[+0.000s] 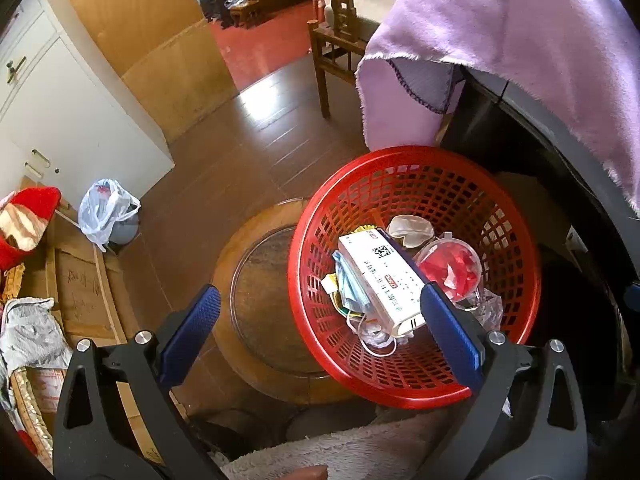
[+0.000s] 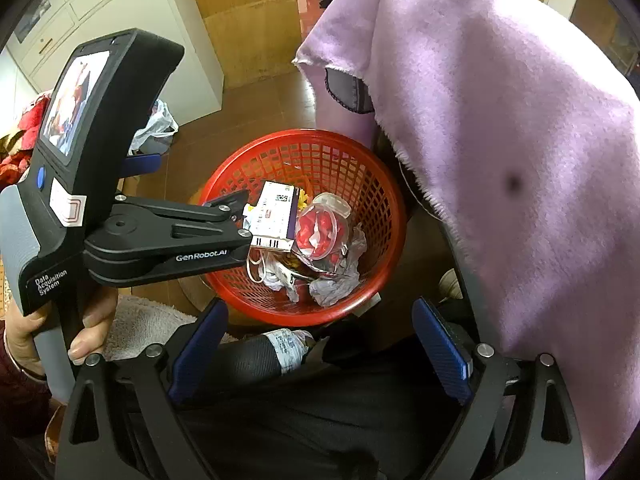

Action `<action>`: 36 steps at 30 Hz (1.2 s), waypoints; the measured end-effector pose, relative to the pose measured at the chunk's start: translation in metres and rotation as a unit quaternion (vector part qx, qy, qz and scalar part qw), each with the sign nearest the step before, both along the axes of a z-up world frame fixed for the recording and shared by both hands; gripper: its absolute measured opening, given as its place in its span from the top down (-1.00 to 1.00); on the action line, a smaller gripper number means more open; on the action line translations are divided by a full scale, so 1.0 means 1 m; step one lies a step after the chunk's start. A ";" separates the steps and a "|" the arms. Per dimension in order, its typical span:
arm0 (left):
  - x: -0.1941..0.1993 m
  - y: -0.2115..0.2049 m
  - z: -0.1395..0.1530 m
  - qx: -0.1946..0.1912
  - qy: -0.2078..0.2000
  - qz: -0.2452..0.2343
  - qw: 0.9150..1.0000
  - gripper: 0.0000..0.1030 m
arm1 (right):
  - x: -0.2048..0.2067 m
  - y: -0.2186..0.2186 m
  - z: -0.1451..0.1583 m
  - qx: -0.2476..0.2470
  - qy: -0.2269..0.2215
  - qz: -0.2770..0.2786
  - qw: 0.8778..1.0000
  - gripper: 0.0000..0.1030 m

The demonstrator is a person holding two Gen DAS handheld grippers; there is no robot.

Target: Collect trash

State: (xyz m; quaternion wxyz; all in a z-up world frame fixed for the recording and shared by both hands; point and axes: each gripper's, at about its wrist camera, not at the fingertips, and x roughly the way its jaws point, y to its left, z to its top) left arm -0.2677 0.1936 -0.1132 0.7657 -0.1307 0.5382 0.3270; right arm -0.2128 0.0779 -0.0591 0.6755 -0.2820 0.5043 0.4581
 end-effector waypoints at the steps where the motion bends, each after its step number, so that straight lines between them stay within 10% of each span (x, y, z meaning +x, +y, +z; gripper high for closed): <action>1: 0.000 0.000 0.000 0.000 0.000 0.000 1.000 -0.87 | 0.000 -0.001 0.000 0.001 -0.001 0.000 1.000 -0.78; 36: -0.001 -0.002 0.004 -0.014 -0.012 0.001 1.000 -0.87 | -0.001 -0.004 0.004 0.004 -0.005 -0.003 1.000 -0.78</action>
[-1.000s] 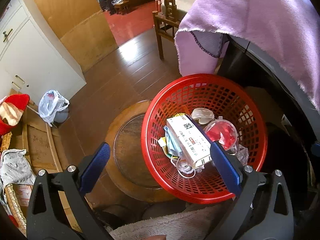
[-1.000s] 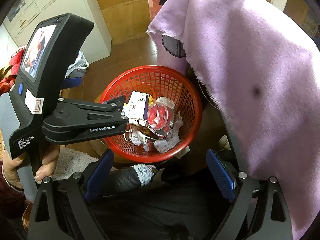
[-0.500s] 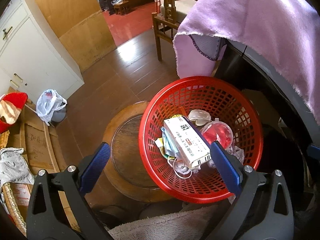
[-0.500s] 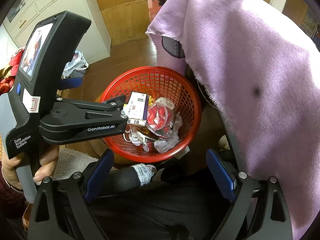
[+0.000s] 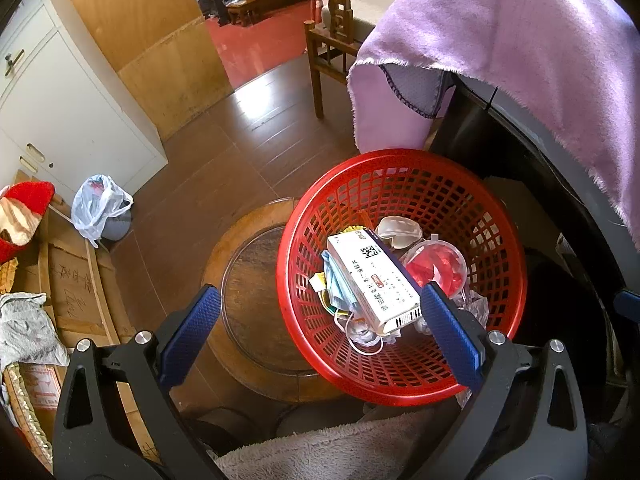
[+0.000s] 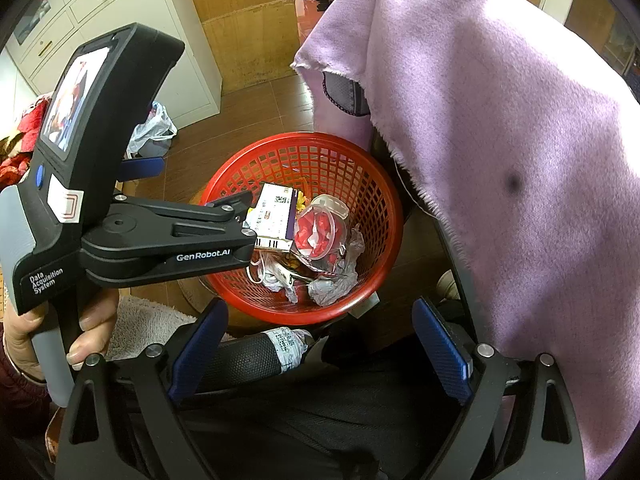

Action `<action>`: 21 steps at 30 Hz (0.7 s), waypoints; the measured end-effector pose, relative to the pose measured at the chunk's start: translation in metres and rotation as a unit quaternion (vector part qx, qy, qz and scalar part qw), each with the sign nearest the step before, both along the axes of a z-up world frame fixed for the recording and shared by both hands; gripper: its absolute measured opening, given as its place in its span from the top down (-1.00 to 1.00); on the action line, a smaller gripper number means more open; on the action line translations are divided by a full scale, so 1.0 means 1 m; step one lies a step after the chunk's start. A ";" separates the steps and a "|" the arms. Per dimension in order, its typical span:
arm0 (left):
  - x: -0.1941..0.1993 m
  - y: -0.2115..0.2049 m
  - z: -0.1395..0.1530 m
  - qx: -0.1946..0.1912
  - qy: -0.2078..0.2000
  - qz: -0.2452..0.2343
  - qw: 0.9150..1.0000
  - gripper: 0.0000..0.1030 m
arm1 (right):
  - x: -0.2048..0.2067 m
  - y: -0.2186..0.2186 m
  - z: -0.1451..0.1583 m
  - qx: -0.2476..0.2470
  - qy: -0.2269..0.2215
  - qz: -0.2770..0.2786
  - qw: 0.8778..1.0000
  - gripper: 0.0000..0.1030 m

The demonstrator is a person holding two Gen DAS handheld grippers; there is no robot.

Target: Collect trash

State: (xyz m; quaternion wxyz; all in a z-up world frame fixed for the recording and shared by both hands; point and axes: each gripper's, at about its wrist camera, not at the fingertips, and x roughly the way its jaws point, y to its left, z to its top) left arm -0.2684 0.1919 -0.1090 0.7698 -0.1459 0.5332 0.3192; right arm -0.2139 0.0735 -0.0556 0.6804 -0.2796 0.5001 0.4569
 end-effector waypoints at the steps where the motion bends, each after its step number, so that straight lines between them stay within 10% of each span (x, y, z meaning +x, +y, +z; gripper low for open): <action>1: 0.000 0.000 0.000 0.000 0.000 0.000 1.000 -0.87 | 0.000 0.000 0.000 0.000 0.000 0.000 1.000 -0.78; 21: 0.001 -0.004 -0.004 -0.001 0.004 -0.002 1.000 -0.87 | 0.000 0.000 0.000 0.000 0.000 0.000 1.000 -0.78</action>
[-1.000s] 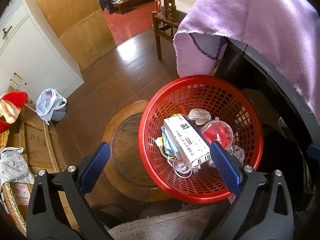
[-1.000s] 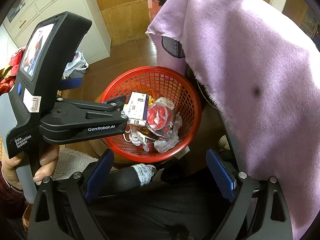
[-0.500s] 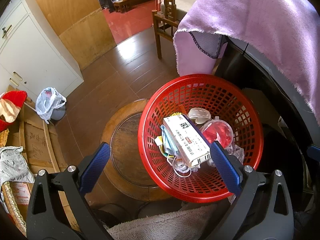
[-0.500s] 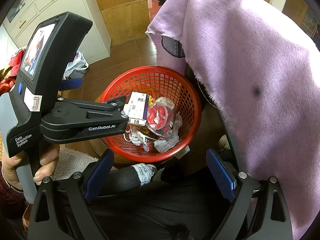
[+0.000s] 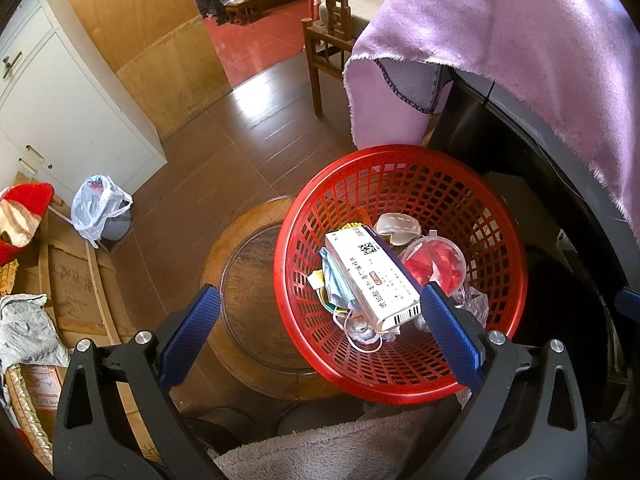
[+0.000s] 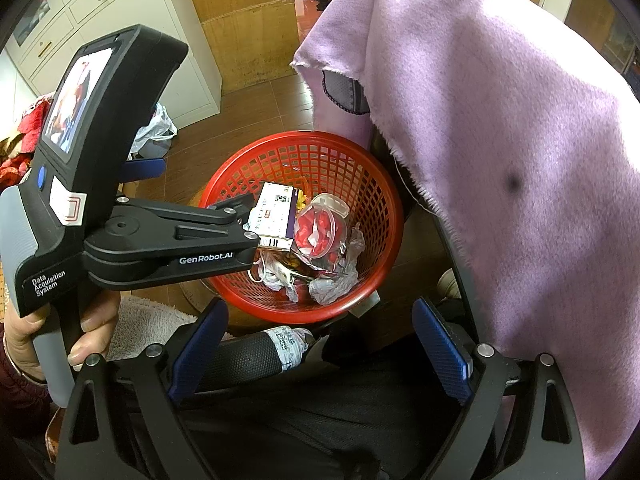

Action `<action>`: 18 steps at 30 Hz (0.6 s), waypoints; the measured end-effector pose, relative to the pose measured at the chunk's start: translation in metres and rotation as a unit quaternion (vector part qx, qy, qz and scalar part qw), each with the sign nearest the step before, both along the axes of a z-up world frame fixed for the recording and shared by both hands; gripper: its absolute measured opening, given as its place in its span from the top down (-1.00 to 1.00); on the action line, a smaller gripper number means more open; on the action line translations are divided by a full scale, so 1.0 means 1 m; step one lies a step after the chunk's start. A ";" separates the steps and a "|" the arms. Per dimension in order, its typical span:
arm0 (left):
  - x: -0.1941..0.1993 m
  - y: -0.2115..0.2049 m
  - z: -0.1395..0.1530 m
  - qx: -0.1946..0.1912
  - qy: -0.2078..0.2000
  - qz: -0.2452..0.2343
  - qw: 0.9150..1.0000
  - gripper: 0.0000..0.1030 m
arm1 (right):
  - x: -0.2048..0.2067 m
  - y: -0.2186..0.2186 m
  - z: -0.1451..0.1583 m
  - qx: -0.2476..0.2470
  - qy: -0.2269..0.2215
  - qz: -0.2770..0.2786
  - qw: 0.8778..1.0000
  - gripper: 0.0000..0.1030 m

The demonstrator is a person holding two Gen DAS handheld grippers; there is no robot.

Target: Collect trash

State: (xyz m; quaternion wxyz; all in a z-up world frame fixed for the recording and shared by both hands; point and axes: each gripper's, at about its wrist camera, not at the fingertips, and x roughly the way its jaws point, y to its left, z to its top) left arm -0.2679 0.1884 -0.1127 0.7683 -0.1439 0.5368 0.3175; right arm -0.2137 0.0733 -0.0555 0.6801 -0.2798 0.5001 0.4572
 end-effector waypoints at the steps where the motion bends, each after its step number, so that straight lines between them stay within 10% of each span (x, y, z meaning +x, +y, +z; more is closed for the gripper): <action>1: 0.000 0.000 0.000 0.000 0.000 0.000 1.000 -0.87 | 0.000 0.000 0.000 0.000 0.000 0.000 1.000 -0.78; 18: -0.002 0.002 0.000 0.007 0.004 0.012 1.000 -0.87 | 0.000 0.000 0.000 0.000 0.000 0.000 1.000 -0.78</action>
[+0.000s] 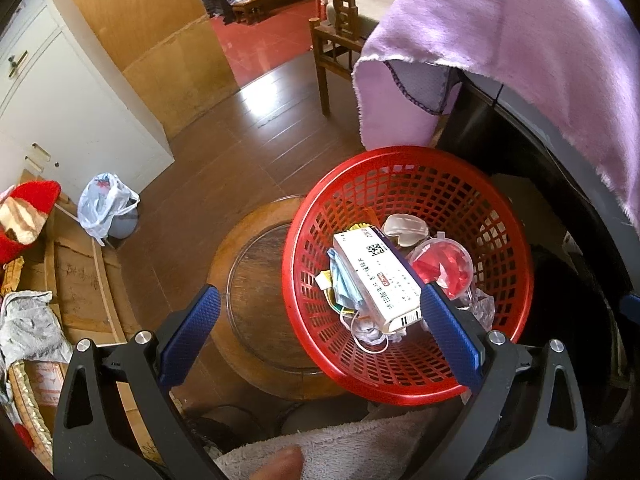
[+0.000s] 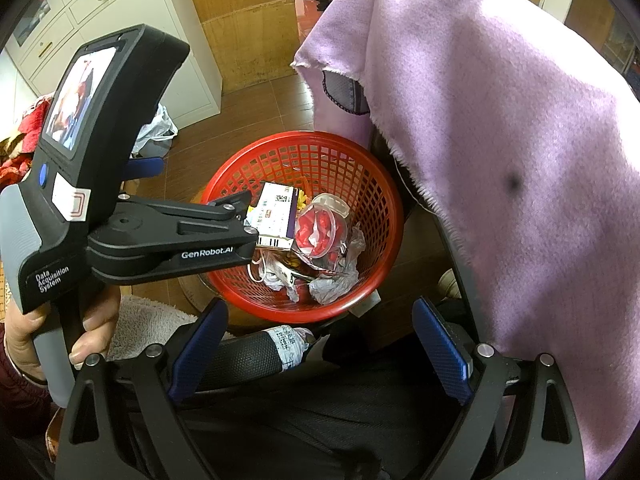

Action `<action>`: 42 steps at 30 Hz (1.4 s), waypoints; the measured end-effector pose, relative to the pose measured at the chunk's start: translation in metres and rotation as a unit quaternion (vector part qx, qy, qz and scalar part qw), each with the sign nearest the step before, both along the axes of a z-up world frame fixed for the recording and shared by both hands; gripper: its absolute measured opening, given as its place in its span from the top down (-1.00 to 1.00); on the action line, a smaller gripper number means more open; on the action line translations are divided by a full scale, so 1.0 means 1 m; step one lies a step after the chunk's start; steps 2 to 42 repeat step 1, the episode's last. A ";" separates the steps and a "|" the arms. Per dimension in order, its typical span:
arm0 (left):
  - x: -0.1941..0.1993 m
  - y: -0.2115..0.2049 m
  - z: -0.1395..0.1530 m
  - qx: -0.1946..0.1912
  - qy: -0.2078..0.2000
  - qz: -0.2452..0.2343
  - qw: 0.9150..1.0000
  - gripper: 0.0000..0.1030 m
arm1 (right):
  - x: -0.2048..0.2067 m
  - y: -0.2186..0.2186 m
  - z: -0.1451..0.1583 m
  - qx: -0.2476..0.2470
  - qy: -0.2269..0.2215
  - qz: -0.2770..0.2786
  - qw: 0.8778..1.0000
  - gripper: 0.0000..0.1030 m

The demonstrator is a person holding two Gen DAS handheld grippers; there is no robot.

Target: Collect trash

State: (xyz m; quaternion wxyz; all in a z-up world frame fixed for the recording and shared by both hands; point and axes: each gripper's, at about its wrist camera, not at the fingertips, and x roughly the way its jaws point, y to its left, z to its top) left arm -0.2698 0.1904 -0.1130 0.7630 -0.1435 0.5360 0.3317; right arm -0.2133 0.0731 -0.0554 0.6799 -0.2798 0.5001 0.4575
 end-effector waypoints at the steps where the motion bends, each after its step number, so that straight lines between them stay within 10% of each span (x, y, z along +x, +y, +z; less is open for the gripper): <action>1: 0.000 0.001 0.000 -0.001 -0.001 0.001 1.000 -0.87 | 0.000 0.000 0.000 0.000 0.000 0.000 1.000 -0.78; 42: 0.000 0.001 0.000 -0.001 -0.001 0.001 1.000 -0.87 | 0.000 0.000 0.000 0.000 0.000 0.000 1.000 -0.78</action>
